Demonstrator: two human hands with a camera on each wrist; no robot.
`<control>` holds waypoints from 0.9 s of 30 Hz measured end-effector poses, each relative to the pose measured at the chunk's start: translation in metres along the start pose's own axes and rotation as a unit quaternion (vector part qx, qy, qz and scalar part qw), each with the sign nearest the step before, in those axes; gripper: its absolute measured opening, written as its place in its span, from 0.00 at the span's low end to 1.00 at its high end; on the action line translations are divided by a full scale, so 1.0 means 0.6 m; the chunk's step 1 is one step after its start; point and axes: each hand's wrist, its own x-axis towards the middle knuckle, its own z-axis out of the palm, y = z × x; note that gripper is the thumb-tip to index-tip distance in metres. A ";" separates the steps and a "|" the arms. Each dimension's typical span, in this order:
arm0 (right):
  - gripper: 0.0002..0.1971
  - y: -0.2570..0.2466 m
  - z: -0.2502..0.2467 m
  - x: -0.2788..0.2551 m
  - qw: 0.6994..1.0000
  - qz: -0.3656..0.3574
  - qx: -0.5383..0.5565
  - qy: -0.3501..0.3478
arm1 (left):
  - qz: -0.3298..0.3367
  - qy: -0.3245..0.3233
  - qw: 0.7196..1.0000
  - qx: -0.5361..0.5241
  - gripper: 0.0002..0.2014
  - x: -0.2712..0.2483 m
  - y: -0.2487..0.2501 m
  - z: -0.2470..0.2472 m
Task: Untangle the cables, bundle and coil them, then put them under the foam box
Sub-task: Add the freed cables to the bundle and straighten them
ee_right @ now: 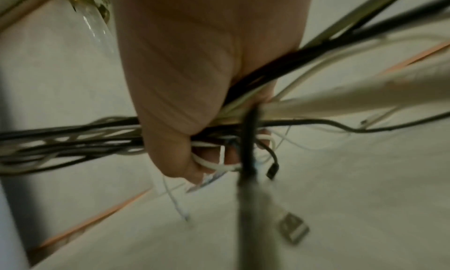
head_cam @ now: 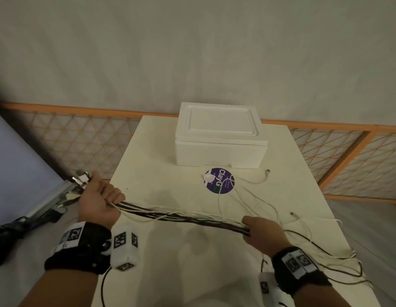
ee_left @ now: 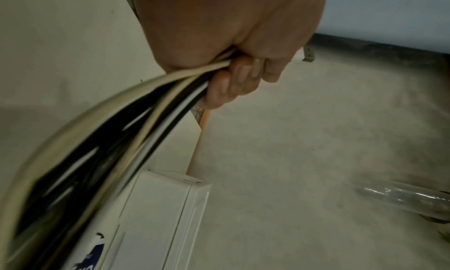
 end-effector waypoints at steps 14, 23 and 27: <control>0.34 0.090 -0.134 -0.016 0.956 0.057 0.272 0.093 | 0.022 0.042 0.998 -0.044 0.31 0.039 0.029 0.010; 0.08 0.106 -0.072 -0.003 0.874 0.099 0.436 0.192 | 0.075 0.097 0.991 -0.052 0.32 0.050 0.043 -0.007; 0.07 0.137 -0.070 -0.005 0.853 0.167 0.403 0.287 | 0.072 0.073 0.995 -0.011 0.35 0.050 0.046 -0.029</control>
